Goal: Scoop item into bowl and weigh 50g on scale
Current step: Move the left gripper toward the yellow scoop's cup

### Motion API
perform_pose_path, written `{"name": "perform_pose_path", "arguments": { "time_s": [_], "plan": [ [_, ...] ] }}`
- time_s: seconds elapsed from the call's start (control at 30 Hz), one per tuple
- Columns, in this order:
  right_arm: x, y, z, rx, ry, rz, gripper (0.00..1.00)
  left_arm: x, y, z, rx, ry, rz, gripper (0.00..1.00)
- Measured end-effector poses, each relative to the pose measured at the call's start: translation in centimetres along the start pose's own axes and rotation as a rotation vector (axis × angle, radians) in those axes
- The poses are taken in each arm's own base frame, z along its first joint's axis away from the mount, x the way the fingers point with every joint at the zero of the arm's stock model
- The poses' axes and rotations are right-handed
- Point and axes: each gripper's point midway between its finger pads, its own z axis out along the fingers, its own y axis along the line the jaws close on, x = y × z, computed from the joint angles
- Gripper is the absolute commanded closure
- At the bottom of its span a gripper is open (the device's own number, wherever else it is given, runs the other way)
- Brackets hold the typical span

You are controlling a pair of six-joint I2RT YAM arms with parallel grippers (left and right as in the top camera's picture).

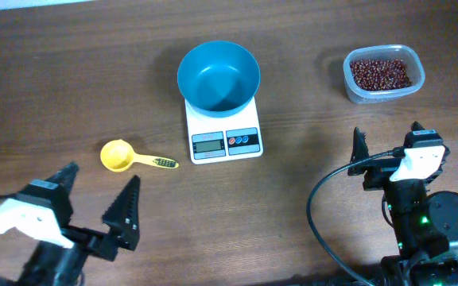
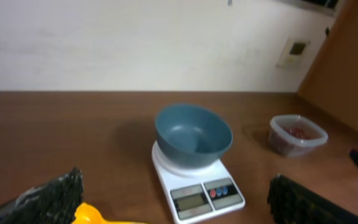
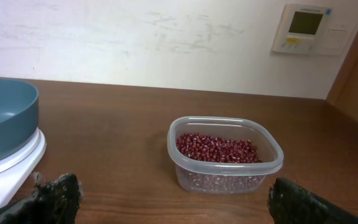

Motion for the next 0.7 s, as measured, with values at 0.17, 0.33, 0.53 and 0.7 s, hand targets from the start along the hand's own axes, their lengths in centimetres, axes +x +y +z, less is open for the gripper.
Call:
{"name": "perform_pose_path", "arguments": {
  "time_s": [0.17,0.33,0.53,0.7],
  "plan": [
    [0.0,0.0,0.0,0.0,0.0,0.0,0.01,-3.1,0.0,-0.7,-0.057,0.096,-0.036,0.01],
    [0.0,0.0,0.0,0.002,0.0,0.0,0.01,-5.3,0.2,-0.2,-0.107,0.246,-0.083,0.01],
    [0.0,0.0,0.0,0.003,0.0,0.0,0.01,-5.6,-0.3,1.6,-0.063,0.375,-0.133,0.01],
    [0.0,0.0,0.0,0.003,0.0,0.0,0.01,-2.7,-1.6,1.9,0.019,0.523,-0.211,0.01]
  ]
}}
